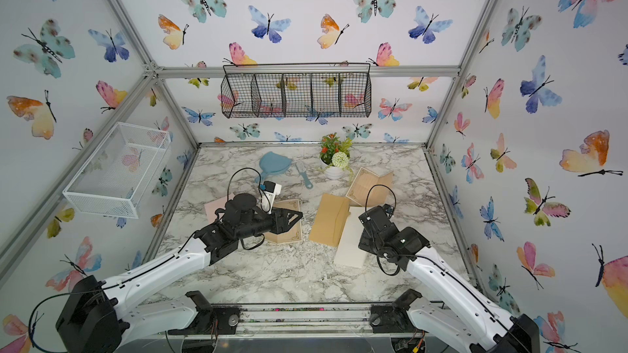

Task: Take the letter paper out of the envelope
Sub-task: Pick up the envelope from the center of the board.

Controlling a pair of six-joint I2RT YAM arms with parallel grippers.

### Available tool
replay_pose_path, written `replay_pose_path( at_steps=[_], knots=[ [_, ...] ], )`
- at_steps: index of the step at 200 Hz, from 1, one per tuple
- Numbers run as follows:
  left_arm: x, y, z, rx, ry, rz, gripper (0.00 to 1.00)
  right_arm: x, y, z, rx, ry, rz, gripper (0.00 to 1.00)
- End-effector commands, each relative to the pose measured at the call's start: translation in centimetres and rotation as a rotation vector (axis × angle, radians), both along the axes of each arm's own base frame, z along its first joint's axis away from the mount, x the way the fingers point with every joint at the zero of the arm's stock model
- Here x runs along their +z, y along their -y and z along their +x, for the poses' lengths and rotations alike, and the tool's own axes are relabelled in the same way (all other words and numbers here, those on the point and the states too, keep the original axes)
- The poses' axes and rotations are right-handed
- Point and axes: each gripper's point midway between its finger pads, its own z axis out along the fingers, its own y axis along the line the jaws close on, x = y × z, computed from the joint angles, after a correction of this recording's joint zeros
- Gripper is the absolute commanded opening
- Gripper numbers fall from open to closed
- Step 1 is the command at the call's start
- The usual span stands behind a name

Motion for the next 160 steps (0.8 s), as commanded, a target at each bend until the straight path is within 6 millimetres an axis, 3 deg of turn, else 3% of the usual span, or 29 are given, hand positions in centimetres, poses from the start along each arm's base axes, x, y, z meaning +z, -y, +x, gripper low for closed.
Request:
replay_pose_path(
  at_steps=[1,27,62,112,160],
  knots=[
    [2.5,-0.1,-0.2,-0.004,0.054,-0.050,0.51,4.1,1.4,-0.6,0.026,0.044,-0.052,0.01],
    [4.4,0.3,-1.1,-0.061,0.064,-0.176,0.51,8.1,0.2,-0.1,0.125,0.121,-0.016,0.01],
    [7.7,0.9,-3.2,-0.229,0.064,-0.410,0.59,8.5,-4.9,1.0,0.334,0.182,0.130,0.01],
    [7.9,1.0,-3.3,-0.228,0.083,-0.409,0.61,12.0,-9.5,2.6,0.488,0.282,0.264,0.01],
    [5.2,0.1,-2.1,-0.118,0.077,-0.283,0.60,11.9,-13.2,1.5,0.599,0.275,0.339,0.01]
  ],
)
